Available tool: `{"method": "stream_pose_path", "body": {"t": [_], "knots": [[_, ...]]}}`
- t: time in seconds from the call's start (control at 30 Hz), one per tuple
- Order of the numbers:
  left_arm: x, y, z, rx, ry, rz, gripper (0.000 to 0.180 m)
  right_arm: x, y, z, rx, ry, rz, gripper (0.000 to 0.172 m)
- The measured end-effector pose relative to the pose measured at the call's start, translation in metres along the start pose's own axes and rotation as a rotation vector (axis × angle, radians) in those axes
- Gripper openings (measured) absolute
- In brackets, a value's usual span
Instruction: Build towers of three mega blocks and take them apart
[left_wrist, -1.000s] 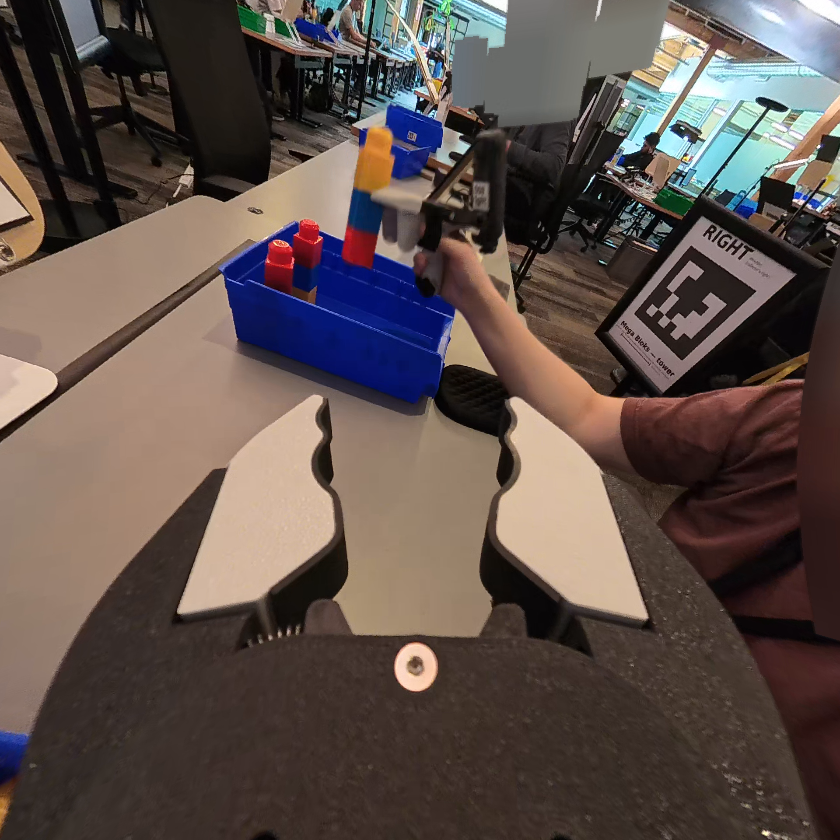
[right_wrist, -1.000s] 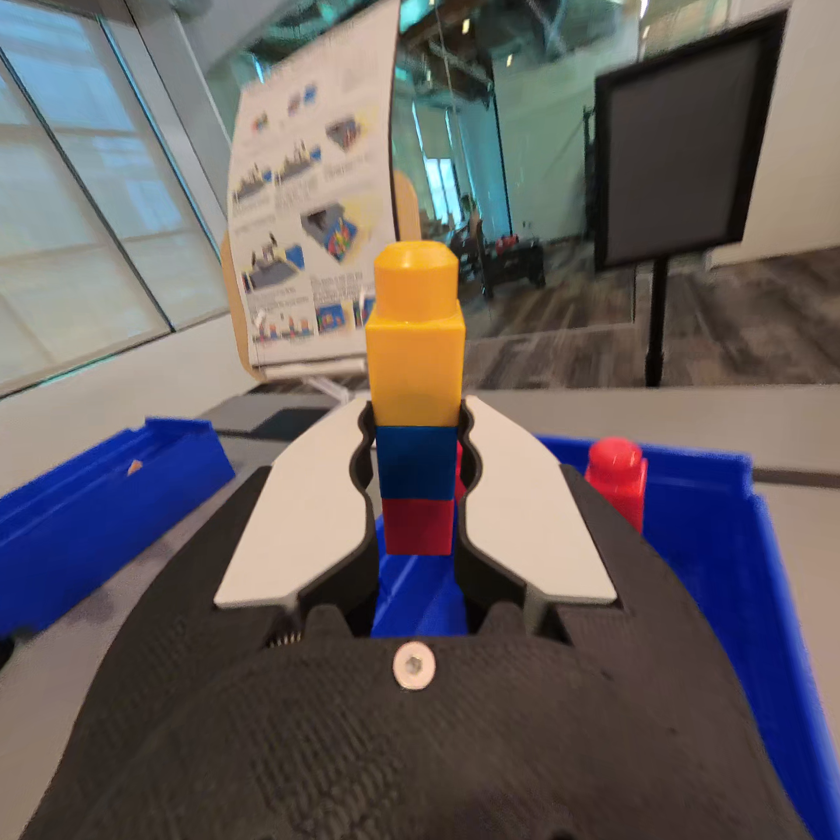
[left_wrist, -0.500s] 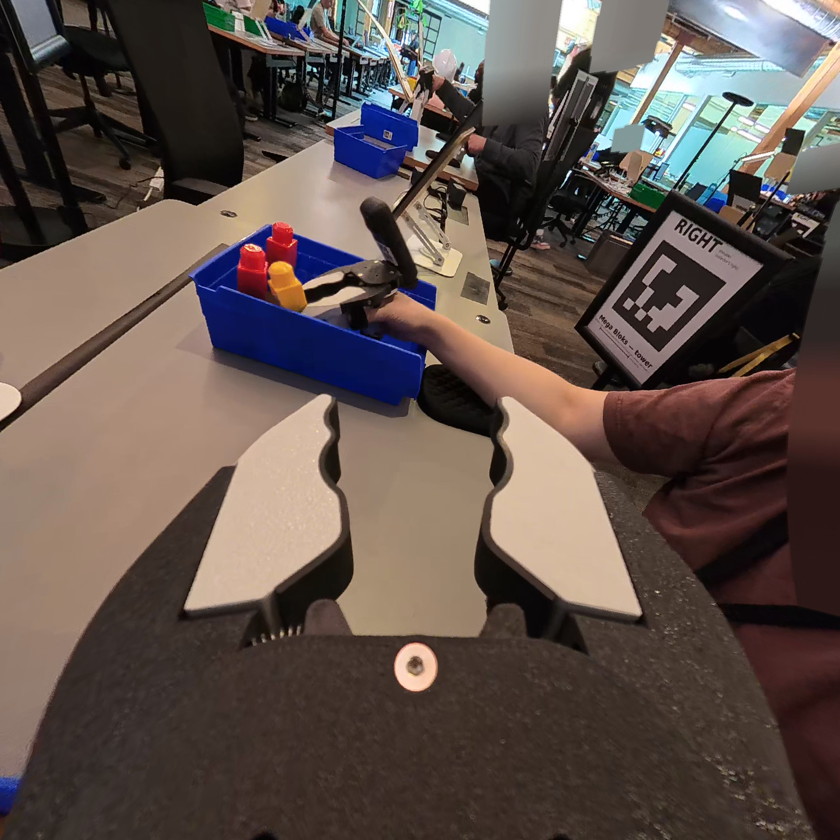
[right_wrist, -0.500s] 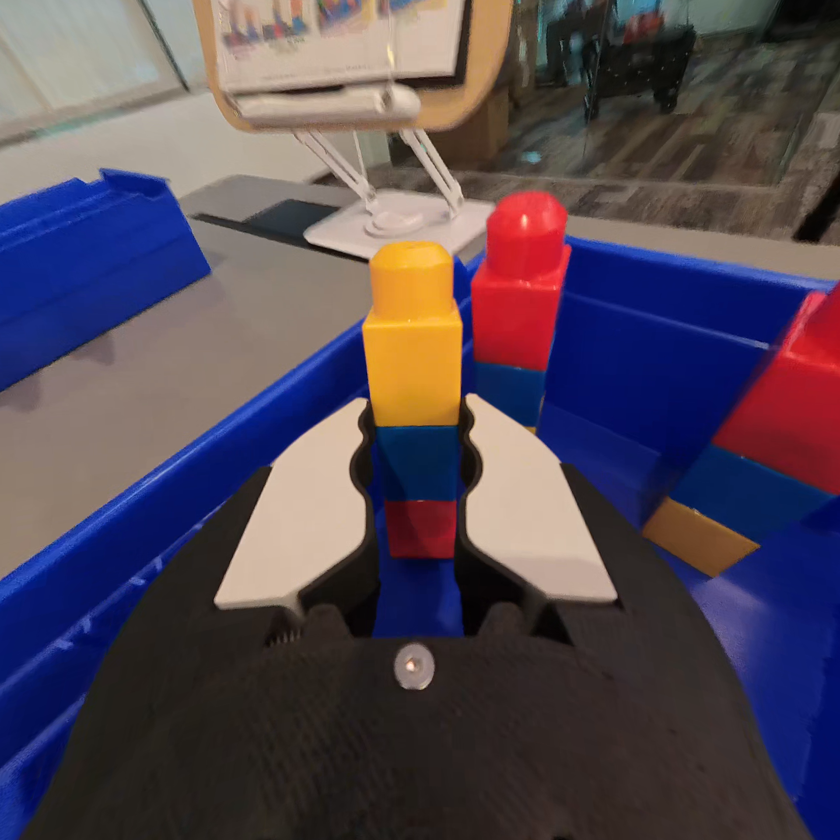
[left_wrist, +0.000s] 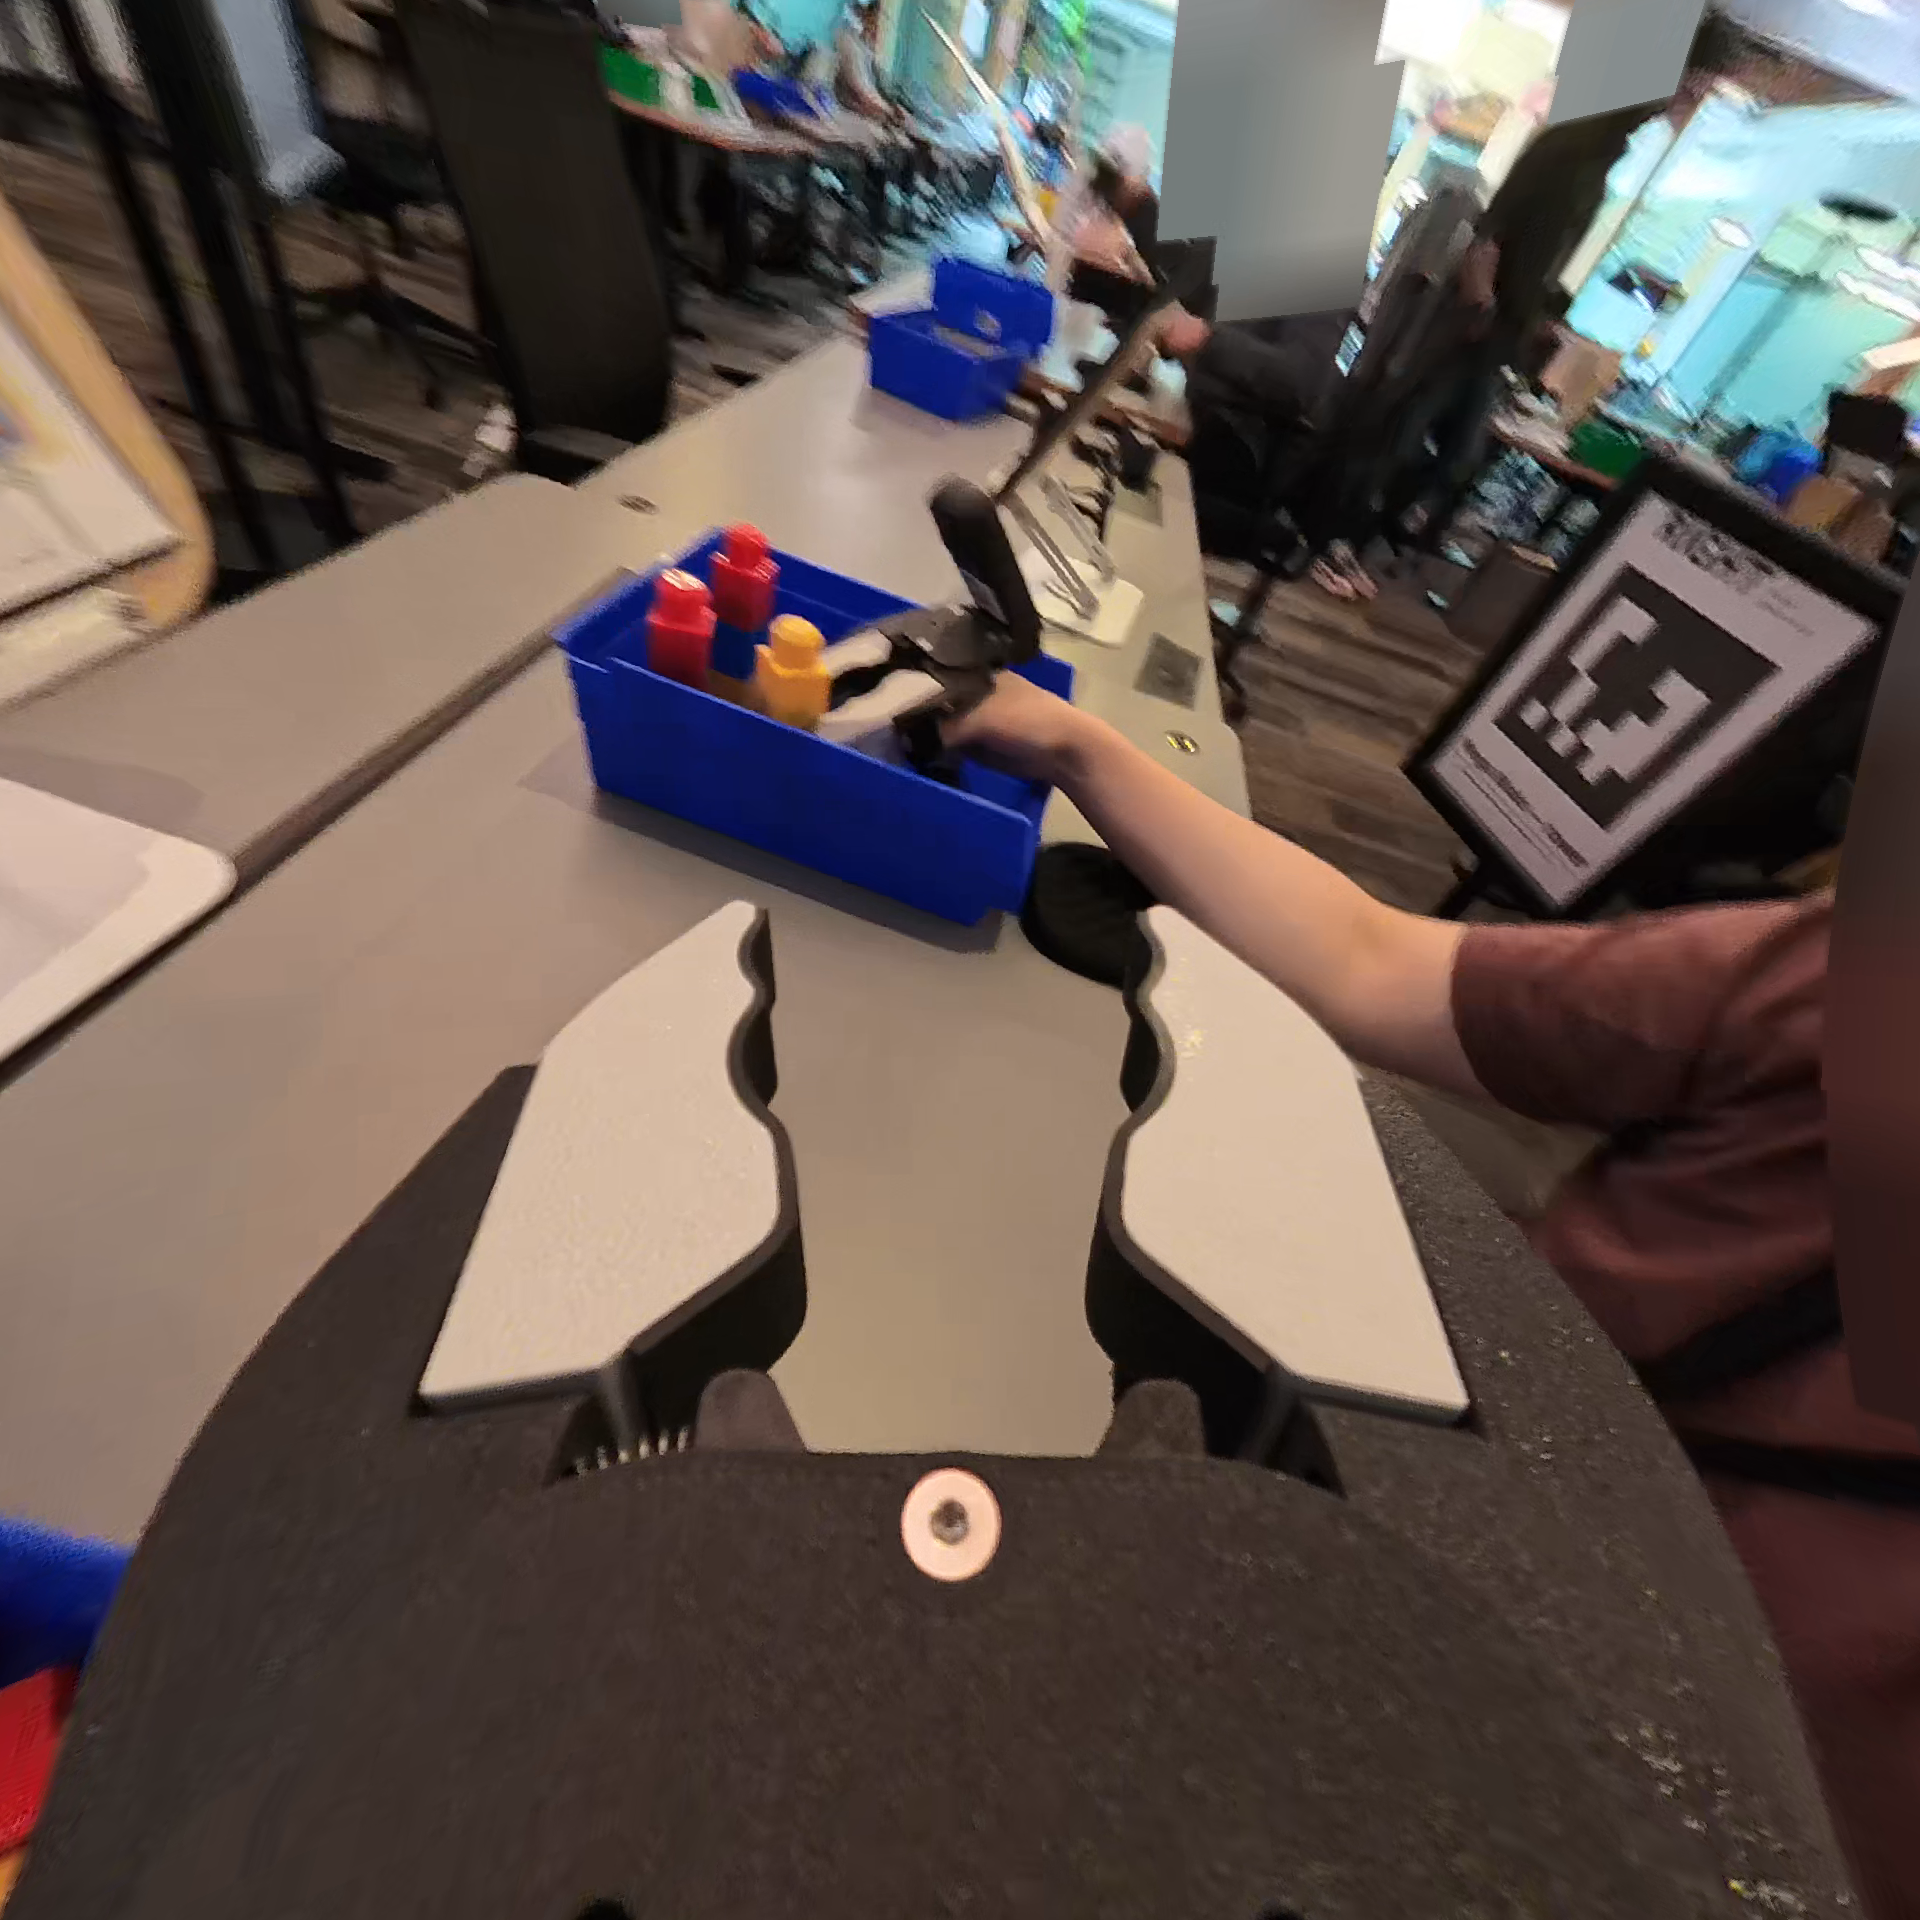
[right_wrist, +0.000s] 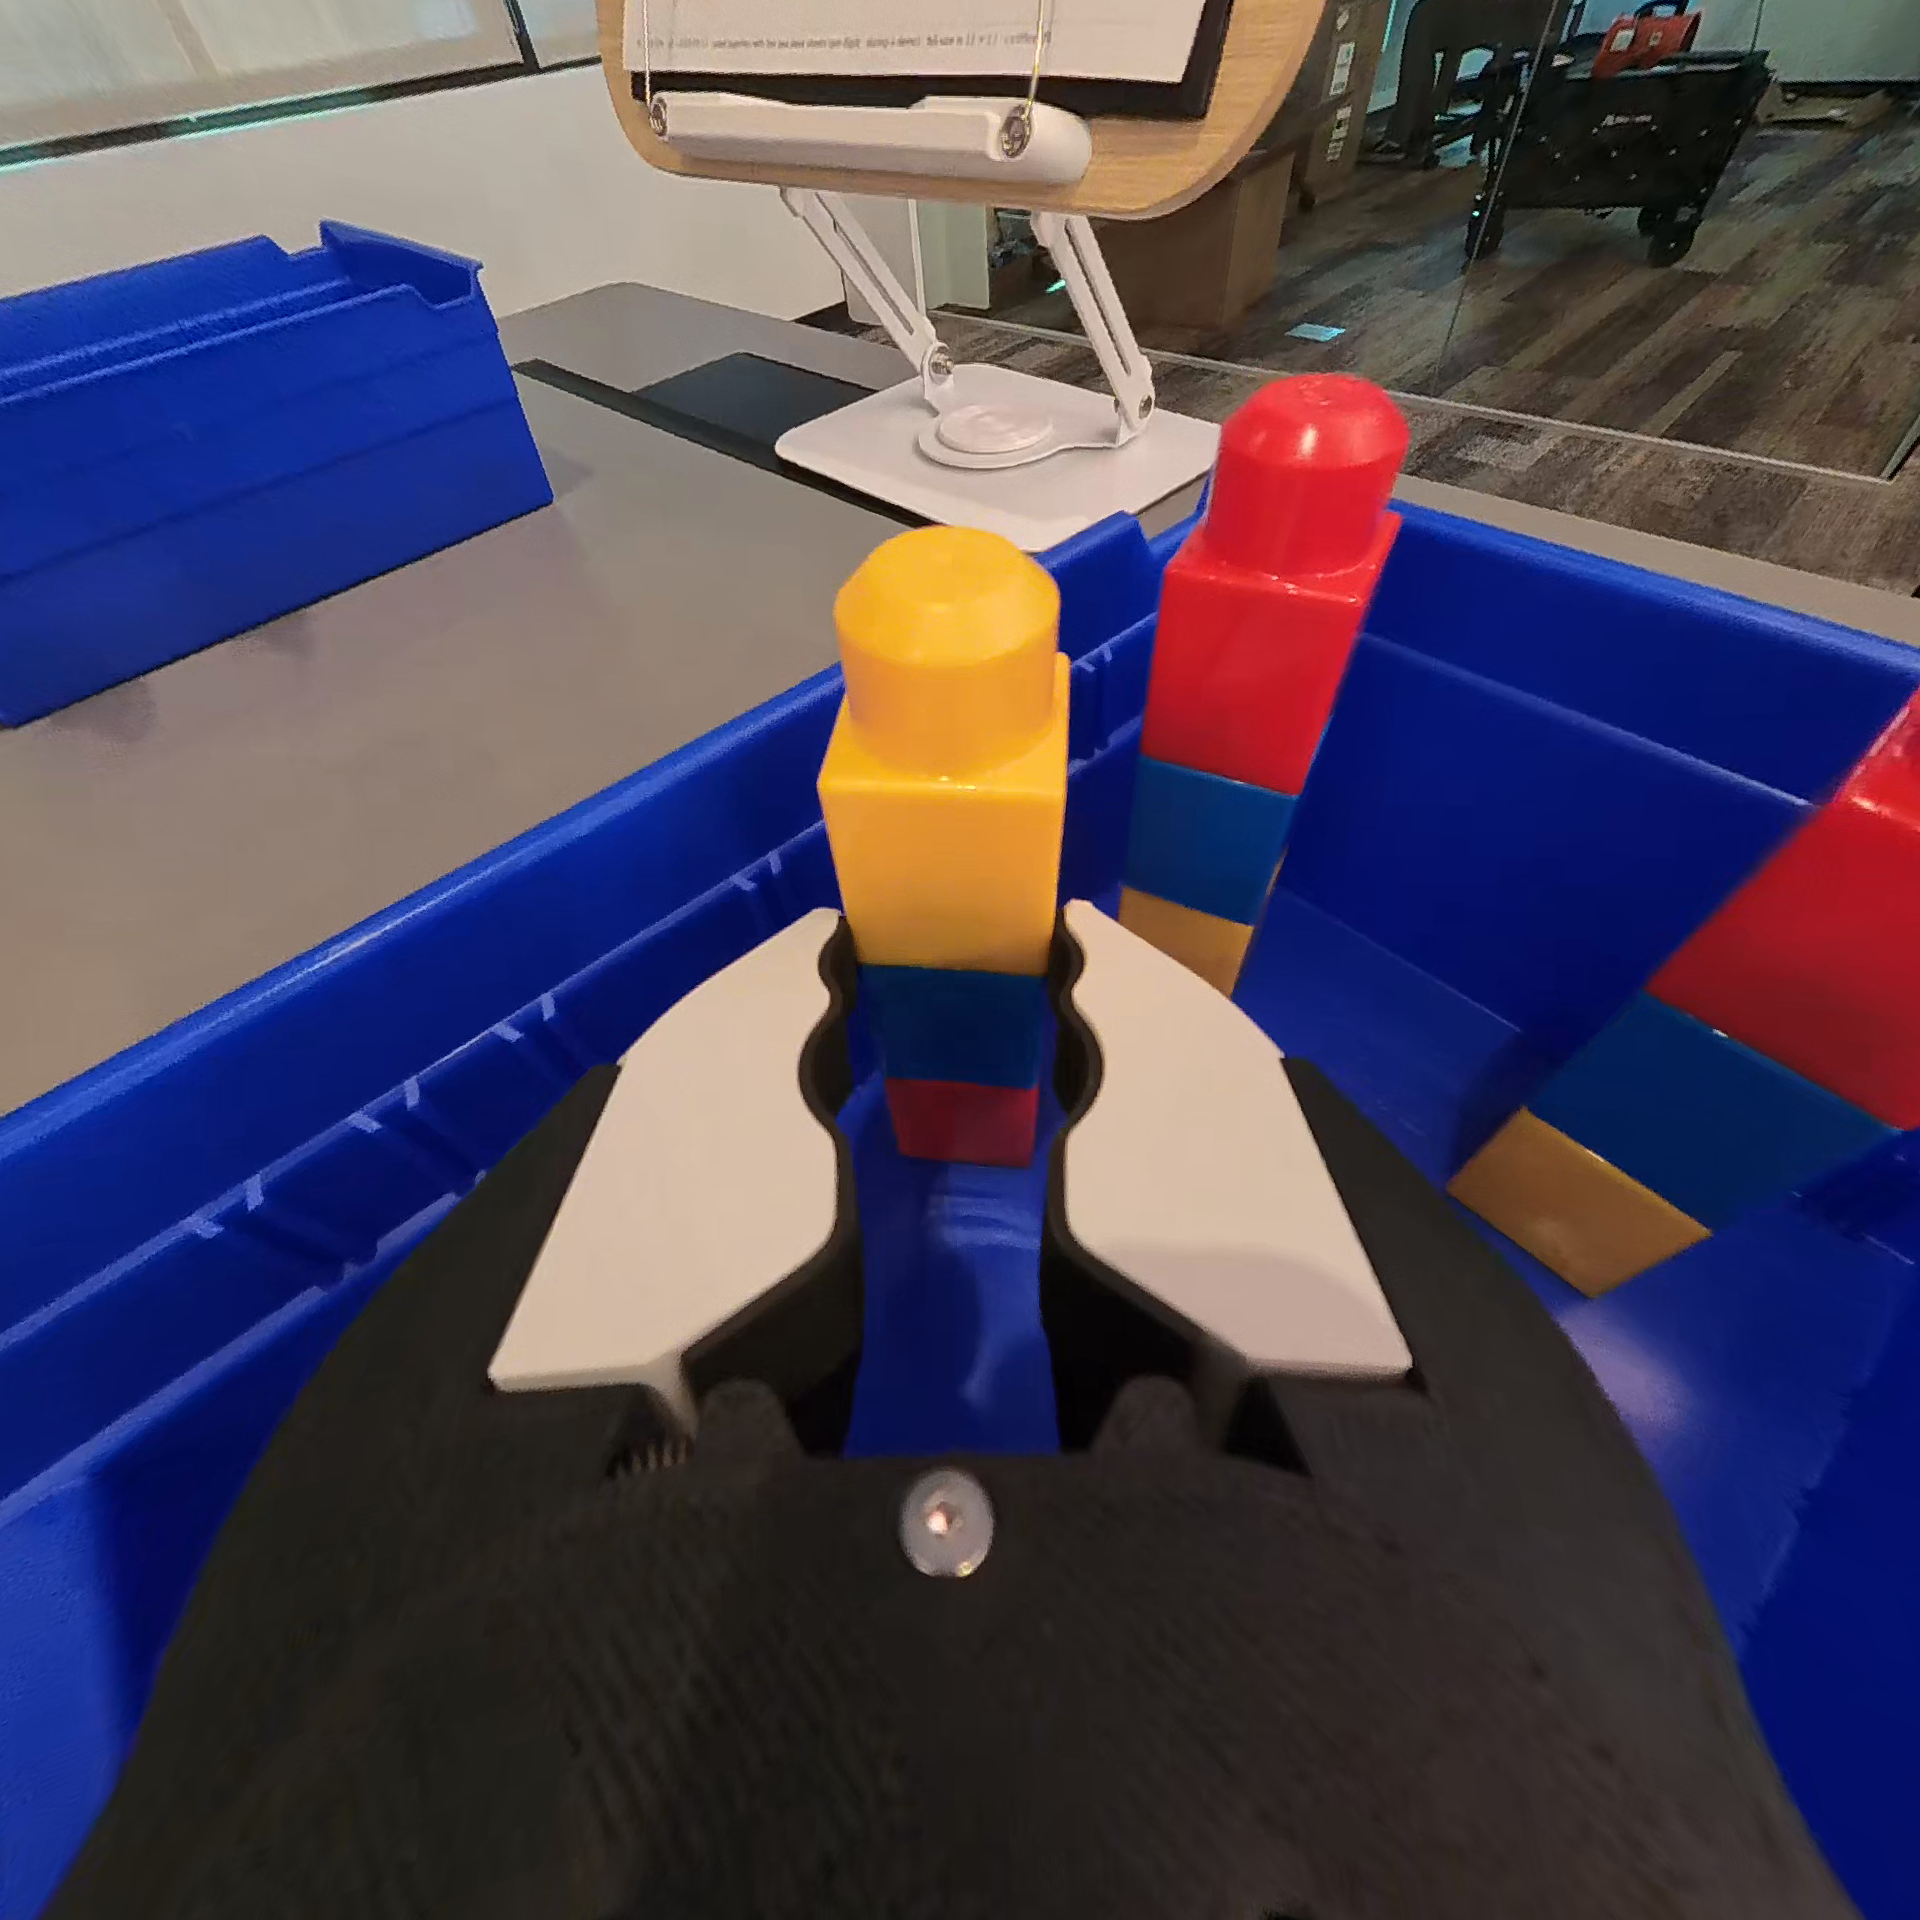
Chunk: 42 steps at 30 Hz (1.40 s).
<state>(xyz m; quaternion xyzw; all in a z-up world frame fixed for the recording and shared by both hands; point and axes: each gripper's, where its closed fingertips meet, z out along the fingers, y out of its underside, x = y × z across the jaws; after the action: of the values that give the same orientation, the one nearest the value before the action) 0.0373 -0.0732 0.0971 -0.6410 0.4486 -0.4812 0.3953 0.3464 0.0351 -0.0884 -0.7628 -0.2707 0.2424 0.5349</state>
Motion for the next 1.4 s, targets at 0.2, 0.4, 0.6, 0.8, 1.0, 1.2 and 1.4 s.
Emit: {"method": "stream_pose_path", "body": {"t": [0.2,0.4,0.6,0.8,1.0,1.2,1.4], "knots": [[-0.031,0.009,-0.062,-0.034,-0.216,-0.048,0.08,-0.001,-0.002,-0.004,-0.03,0.018,0.006,0.077],[-0.081,0.074,-0.136,-0.297,-0.557,-0.149,0.071,-0.003,-0.021,-0.027,-0.052,0.104,-0.135,0.089],[-0.118,0.118,-0.152,-0.461,-0.692,-0.343,0.068,-0.004,-0.064,-0.061,0.029,0.25,-0.218,0.09],[-0.153,0.164,-0.132,-0.655,-0.733,-0.487,0.068,-0.031,-0.139,-0.094,0.223,0.339,-0.269,0.081],[-0.18,0.2,-0.114,-0.746,-0.717,-0.588,0.067,-0.091,-0.229,-0.103,0.344,0.261,-0.285,0.069],[-0.192,0.215,-0.103,-0.835,-0.776,-0.567,0.058,-0.146,-0.265,-0.07,0.352,0.104,-0.336,0.067],[-0.189,0.237,-0.121,-1.016,-0.844,-0.572,0.049,-0.163,-0.238,-0.02,0.237,0.004,-0.367,0.063]]}}
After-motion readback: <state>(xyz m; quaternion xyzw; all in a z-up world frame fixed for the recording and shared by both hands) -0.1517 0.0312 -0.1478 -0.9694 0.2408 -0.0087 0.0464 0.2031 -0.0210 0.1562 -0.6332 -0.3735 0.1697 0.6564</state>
